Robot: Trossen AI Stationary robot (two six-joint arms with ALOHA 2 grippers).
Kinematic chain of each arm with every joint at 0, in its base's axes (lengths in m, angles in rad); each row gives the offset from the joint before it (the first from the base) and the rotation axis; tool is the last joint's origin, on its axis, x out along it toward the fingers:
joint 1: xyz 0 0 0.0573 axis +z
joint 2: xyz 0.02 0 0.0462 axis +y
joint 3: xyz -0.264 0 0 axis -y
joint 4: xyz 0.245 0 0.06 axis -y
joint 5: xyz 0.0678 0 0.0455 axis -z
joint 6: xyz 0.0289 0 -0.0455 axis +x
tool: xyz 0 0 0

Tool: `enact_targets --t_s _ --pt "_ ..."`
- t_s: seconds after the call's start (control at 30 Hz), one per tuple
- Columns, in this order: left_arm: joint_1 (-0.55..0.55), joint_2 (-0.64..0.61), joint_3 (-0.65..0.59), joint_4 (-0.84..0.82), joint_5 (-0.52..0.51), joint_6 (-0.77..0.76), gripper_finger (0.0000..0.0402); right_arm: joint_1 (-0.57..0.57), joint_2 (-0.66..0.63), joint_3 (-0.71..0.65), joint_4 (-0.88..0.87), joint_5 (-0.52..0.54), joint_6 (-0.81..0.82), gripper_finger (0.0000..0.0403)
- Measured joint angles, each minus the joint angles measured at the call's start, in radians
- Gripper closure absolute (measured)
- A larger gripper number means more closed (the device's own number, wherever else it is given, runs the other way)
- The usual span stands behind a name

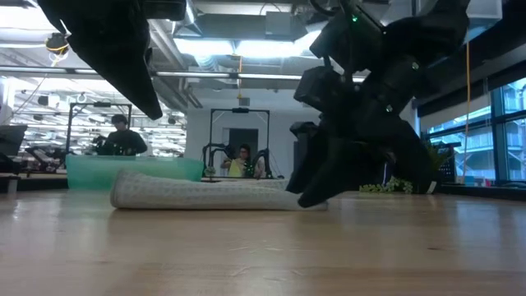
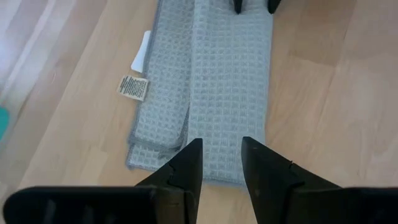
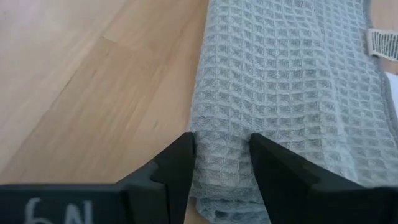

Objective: Roll microfiber towels into tight, uniform cylinder then place into a basket
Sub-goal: Roll the gray towel

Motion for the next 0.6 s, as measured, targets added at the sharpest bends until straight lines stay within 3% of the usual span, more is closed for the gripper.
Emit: enact_targets --t_s 0.2,0.3,0.43,0.6 --pt "0.001 0.0 0.0 0.0 0.0 0.001 0.0296 0.001 -0.001 -0.027 0.032 0.007 0.031 0.0249" --pt "0.001 0.0 0.0 0.001 0.0 0.001 0.0296 0.002 -0.001 -0.028 0.028 0.043 0.072 0.0287" --pt "0.001 0.0 0.0 0.001 0.0 0.002 0.0296 0.002 -0.001 -0.028 0.025 0.068 0.105 0.0372" --pt "0.001 0.005 0.0 0.011 -0.025 0.007 0.0296 -0.002 -0.001 -0.028 0.022 0.062 0.144 0.0385"
